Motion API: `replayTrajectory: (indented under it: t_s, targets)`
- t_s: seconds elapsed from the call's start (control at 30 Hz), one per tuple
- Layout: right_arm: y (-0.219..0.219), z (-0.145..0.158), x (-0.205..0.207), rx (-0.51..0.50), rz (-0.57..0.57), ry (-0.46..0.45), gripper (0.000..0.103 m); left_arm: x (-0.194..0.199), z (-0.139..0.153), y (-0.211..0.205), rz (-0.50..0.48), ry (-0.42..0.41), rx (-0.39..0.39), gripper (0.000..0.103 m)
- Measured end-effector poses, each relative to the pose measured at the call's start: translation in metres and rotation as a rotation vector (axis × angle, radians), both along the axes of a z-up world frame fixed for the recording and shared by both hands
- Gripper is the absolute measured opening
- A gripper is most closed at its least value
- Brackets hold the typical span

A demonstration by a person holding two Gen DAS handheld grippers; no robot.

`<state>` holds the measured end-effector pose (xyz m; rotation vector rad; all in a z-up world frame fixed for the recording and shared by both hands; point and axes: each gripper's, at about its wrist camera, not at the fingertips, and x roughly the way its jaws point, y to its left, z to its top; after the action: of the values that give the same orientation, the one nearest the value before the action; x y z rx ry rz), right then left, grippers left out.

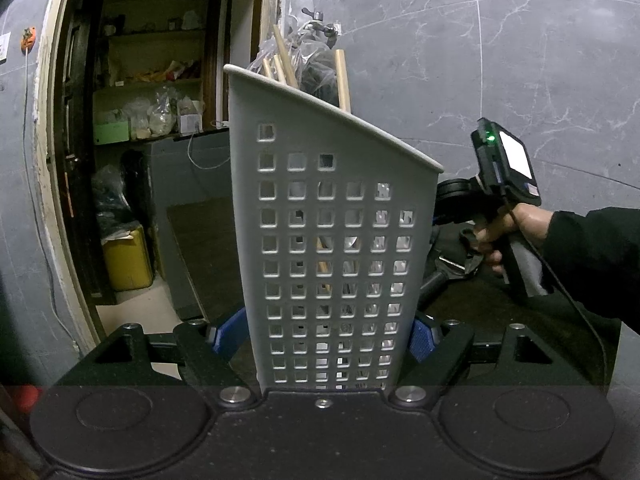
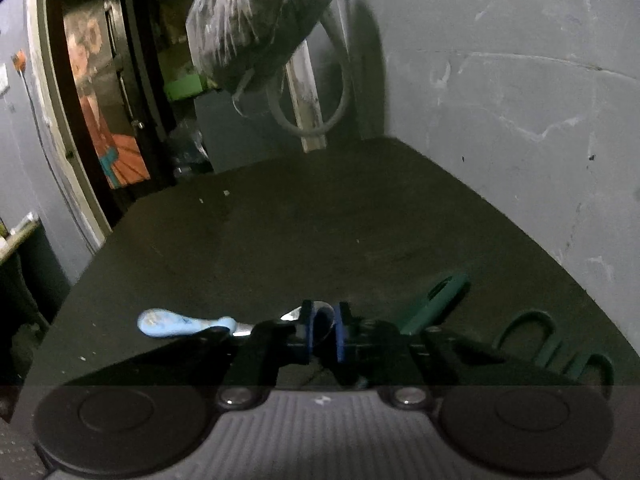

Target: Organize utensils

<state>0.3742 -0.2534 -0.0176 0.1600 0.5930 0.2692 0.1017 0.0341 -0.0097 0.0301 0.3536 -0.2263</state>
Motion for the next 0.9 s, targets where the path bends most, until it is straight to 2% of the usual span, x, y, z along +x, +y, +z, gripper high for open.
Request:
replayTrajectory:
  t_s: [0.17,0.27,0.53,0.67,0.9]
  targets:
    - [-0.007,0.010,-0.013,0.017,0.014,-0.068,0.006,-0.002,0.000,0.000,0.001,-0.003,0.001,0.082]
    - [-0.006,0.022,-0.030,-0.026,0.020,-0.163,0.004,-0.002,0.001,0.000,0.002,-0.005,0.002,0.082]
    - [0.017,0.056,-0.085,-0.273,0.066,-0.440,0.002,-0.003,0.001,0.000,0.003,-0.007,0.003,0.081]
    - [0.031,0.065,-0.109,-0.369,0.110,-0.500,0.002,-0.003,0.001,-0.001,0.003,-0.008,0.003,0.081]
    - [0.055,0.074,-0.136,-0.470,0.175,-0.571,0.002,-0.004,0.001,-0.001,0.003,-0.009,0.002,0.081]
